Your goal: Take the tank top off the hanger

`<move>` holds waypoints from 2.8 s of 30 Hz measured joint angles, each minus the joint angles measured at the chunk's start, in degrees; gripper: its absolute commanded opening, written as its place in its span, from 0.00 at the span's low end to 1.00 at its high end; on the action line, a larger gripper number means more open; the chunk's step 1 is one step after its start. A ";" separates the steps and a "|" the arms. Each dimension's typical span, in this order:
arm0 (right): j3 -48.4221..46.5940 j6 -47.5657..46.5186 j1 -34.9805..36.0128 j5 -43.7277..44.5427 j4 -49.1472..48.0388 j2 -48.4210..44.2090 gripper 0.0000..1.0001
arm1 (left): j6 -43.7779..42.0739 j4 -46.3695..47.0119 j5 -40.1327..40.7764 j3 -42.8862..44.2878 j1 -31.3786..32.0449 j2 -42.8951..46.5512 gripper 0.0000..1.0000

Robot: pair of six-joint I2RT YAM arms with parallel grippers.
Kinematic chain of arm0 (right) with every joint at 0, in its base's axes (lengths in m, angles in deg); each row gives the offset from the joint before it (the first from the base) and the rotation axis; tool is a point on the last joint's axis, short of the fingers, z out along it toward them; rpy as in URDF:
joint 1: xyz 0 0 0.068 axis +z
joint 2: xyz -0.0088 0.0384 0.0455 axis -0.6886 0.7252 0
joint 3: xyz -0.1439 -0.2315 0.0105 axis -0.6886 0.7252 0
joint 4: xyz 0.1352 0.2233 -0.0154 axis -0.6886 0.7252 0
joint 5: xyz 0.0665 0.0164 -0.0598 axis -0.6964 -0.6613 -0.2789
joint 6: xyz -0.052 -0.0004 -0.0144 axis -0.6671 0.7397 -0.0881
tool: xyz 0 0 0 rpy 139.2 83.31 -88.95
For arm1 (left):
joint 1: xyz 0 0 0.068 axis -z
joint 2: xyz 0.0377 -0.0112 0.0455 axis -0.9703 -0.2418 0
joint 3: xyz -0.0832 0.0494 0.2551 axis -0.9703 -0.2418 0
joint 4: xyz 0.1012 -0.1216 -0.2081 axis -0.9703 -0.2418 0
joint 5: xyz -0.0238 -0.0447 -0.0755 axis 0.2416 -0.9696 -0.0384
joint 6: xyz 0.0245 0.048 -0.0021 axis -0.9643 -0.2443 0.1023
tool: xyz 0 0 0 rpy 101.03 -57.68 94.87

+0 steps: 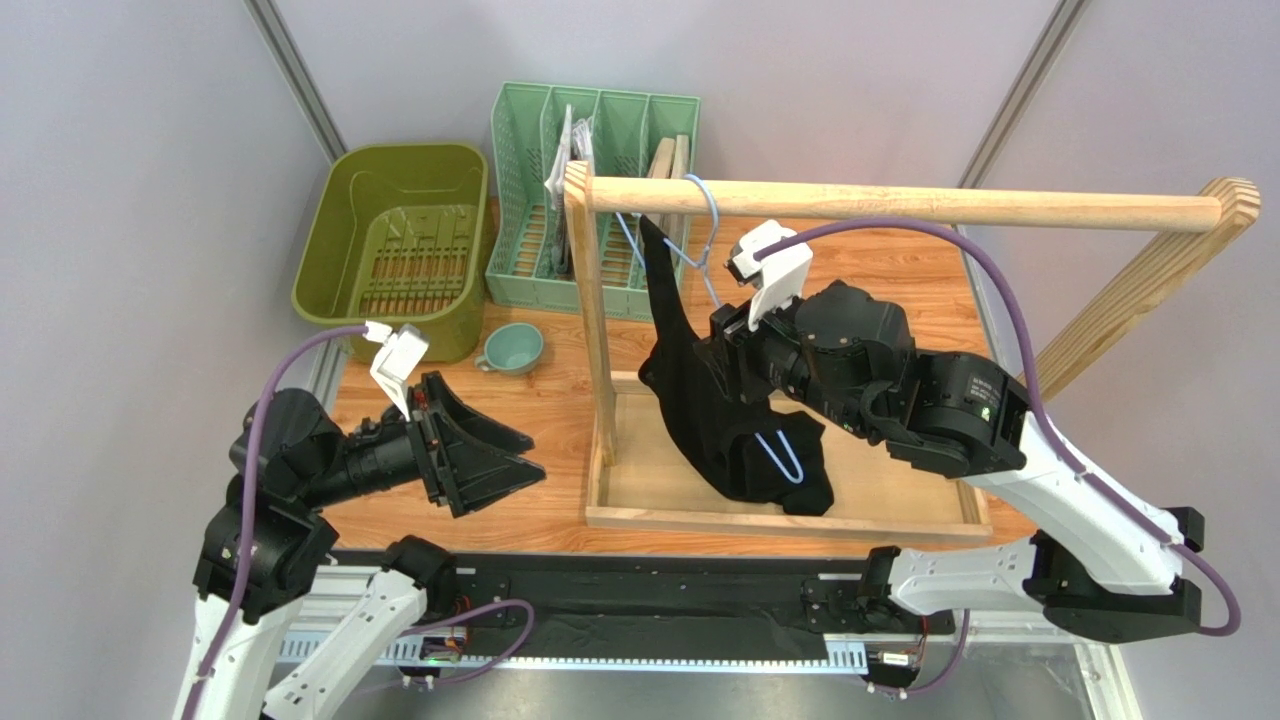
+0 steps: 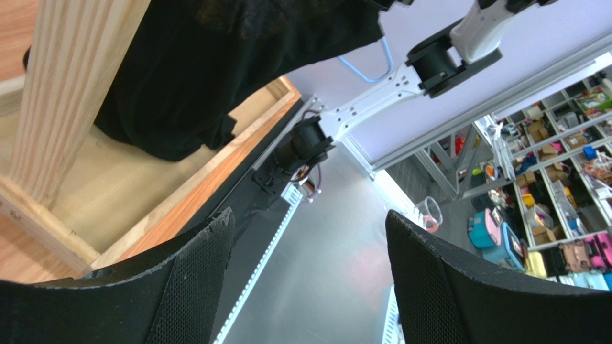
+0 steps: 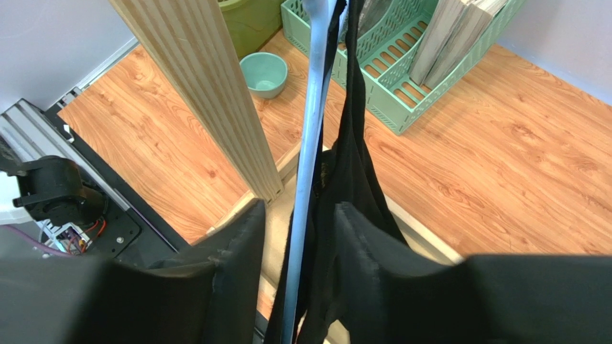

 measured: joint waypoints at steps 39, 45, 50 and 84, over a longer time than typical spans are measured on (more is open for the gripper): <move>3.74 2.82 0.00 -7.67 -5.88 -17.05 0.00 | -10.49 8.81 46.47 20.59 51.10 -28.22 0.79; 11.80 2.99 0.00 -10.88 -3.34 -25.29 0.00 | -14.45 9.09 57.61 25.75 53.72 -32.09 0.79; 16.09 3.85 0.00 -12.57 -2.01 -28.94 0.00 | -17.16 10.64 64.74 28.48 54.10 -36.89 0.81; 24.09 7.98 0.00 -15.89 -1.40 -36.28 0.00 | -14.56 9.01 80.30 32.50 54.64 -50.80 0.20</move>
